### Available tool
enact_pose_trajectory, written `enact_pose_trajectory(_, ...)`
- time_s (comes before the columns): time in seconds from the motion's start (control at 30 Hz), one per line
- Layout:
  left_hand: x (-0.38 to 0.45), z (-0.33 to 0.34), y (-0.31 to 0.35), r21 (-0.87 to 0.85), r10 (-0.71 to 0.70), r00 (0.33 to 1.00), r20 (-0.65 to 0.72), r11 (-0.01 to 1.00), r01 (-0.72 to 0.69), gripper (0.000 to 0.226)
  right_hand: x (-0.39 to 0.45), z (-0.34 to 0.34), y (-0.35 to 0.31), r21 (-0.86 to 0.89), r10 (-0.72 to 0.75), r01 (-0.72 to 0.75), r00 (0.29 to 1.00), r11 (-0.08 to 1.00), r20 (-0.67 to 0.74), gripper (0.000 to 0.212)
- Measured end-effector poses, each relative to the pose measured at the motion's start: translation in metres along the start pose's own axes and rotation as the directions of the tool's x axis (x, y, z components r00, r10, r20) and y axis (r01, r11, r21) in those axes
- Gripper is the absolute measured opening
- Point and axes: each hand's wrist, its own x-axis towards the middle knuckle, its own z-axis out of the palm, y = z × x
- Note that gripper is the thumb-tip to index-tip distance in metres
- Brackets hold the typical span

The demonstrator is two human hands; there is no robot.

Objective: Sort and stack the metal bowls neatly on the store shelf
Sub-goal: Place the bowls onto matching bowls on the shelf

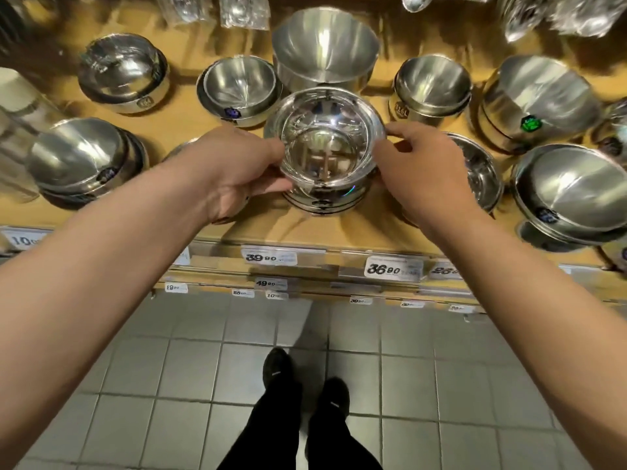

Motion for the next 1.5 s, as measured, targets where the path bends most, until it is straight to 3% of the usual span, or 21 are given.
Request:
enact_pose_trajectory(0.2, 0.004, 0.002, -0.005, 0.058, 0.038, 0.999, 0.024, 0.998, -0.039, 0.023, 0.011, 0.005, 0.007, -0.049, -0.039, 0.039, 0.999, 0.998, -0.001, 0.026)
enact_pose_trajectory(0.33, 0.007, 0.000, -0.008, 0.110, 0.075, 0.996, -0.048, 0.991, -0.070, 0.015, 0.013, 0.010, 0.012, -0.081, -0.025, 0.026, 1.000, 0.996, 0.006, 0.030)
enact_pose_trajectory(0.77, 0.013, 0.001, -0.025, 0.131, 0.132, 0.988, -0.081, 0.984, -0.120, 0.004, 0.018, 0.012, 0.018, -0.212, -0.051, 0.049, 0.999, 0.976, -0.003, 0.026)
enact_pose_trajectory(1.03, 0.017, 0.000, -0.030, 0.158, 0.183, 0.977, -0.111, 0.974, -0.164, 0.023, 0.017, 0.014, 0.018, -0.197, -0.058, 0.054, 0.998, 0.979, -0.017, 0.026)
enact_pose_trajectory(1.17, 0.018, 0.001, -0.031, 0.174, 0.208, 0.969, -0.136, 0.967, -0.183, 0.020, 0.015, 0.016, 0.019, -0.182, -0.055, 0.050, 0.998, 0.982, -0.018, 0.034)
enact_pose_trajectory(1.5, 0.022, 0.002, -0.033, 0.135, 0.167, 0.979, -0.117, 0.979, -0.150, 0.017, 0.017, 0.016, 0.017, -0.221, -0.005, 0.010, 1.000, 0.975, 0.024, 0.020)
